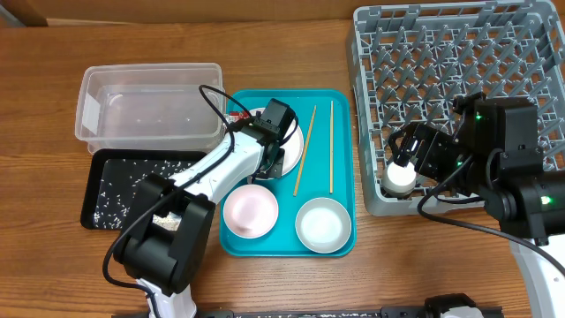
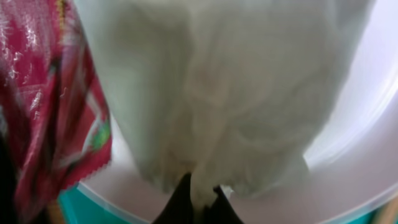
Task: Sort waste into correct bins and load items into the dishwasher
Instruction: 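Pick the tissue off the white plate and drop it in the clear bin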
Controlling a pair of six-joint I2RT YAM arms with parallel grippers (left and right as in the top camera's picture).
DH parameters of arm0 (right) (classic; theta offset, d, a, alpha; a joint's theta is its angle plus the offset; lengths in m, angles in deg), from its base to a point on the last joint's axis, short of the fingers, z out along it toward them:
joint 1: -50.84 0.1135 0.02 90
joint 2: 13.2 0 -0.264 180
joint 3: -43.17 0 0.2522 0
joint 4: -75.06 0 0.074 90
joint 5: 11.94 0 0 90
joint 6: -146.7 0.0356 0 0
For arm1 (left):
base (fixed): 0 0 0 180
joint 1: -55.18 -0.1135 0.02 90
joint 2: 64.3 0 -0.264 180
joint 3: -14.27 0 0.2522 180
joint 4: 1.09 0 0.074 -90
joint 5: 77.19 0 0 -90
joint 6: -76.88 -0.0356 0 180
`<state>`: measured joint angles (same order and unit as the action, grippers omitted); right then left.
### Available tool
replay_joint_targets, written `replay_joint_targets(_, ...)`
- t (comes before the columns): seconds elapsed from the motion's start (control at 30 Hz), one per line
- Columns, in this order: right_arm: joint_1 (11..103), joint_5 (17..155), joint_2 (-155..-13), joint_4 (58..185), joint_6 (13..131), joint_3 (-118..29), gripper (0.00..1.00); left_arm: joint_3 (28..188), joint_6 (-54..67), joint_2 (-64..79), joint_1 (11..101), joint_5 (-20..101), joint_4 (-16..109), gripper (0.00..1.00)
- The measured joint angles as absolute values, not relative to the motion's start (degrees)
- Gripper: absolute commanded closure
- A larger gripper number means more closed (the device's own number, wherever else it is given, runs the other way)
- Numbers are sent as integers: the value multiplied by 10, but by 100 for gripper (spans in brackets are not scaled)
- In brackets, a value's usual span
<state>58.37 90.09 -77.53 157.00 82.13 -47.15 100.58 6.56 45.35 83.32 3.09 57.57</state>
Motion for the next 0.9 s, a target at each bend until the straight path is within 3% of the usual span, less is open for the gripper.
replay_joint_targets(0.2,584,901,-775,1570,822,-471,0,1144,64,437,800,41,711,96)
replay_joint_targets(0.43,584,901,-775,1570,822,-471,0,1216,64,376,692,31,728,96)
replay_joint_targets(0.47,584,901,-775,1570,822,-471,0,1217,64,376,671,31,726,86)
replay_joint_targets(0.5,584,901,-775,1570,821,-471,0,1217,65,377,655,30,723,60)
replay_joint_targets(0.53,584,901,-775,1570,821,-471,0,1217,68,381,636,30,718,50)
replay_joint_targets(0.7,584,901,-775,1570,821,-471,0,1217,50,406,581,68,707,49)
replay_joint_targets(0.9,584,901,-776,1570,822,-471,0,1219,21,408,637,100,735,49)
